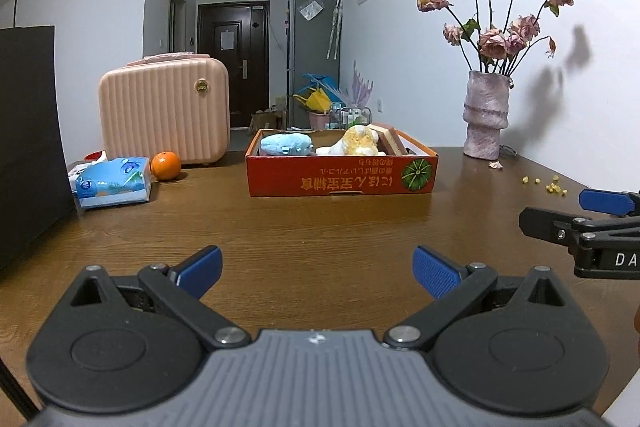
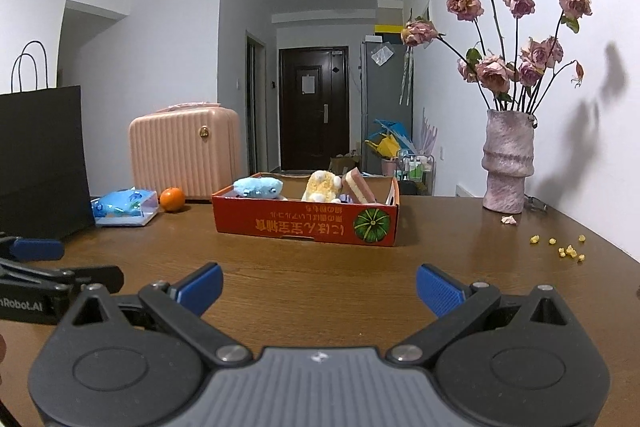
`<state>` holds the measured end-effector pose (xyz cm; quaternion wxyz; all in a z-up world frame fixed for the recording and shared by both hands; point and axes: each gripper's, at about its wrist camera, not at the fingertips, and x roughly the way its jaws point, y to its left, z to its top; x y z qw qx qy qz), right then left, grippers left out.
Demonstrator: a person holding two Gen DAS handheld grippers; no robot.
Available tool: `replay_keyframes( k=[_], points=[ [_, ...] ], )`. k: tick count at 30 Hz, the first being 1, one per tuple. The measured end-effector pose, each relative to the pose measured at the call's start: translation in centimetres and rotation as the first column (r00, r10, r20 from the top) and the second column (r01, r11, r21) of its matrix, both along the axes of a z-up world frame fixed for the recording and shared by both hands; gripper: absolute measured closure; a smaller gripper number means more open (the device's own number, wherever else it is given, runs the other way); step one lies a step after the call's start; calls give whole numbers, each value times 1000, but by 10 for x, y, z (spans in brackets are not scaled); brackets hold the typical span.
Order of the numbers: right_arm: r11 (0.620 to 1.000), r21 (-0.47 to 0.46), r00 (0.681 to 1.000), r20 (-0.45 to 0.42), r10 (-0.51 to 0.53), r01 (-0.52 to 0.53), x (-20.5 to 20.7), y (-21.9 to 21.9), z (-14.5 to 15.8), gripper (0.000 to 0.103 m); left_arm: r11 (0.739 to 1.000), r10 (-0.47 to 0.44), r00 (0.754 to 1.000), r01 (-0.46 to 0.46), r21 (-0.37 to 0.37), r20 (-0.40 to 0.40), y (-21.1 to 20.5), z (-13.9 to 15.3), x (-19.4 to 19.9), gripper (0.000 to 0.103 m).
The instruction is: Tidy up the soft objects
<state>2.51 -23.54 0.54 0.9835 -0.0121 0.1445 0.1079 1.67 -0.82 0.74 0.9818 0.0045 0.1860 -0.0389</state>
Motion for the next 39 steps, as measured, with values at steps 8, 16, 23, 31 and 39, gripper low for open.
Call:
replay_keyframes(
  k=[8,16,23,31,39],
  points=[
    [1000,1,1000,8,-1,1,-3,-1,2,0,1000,1,1000,-1,0,4,-1,2,-2,0],
    [1000,1,1000,8,-1,1,-3,-1,2,0,1000,2,1000,-2,-1,5,-1,1,-2,0],
    [1000,0,1000,9,-1,1,-3,0,2,0,1000,2,1000,-2,-1,5,-1,1,-2,0],
    [1000,0,1000,8,-1,1,-3,0,2,0,1000,0,1000,0,-1,5,0,1,-3,0],
    [1000,-1,1000,7,-2,2,-3,1,3,0,1000,2,1000,-2,1,4,0,2,-3,0]
  ],
)
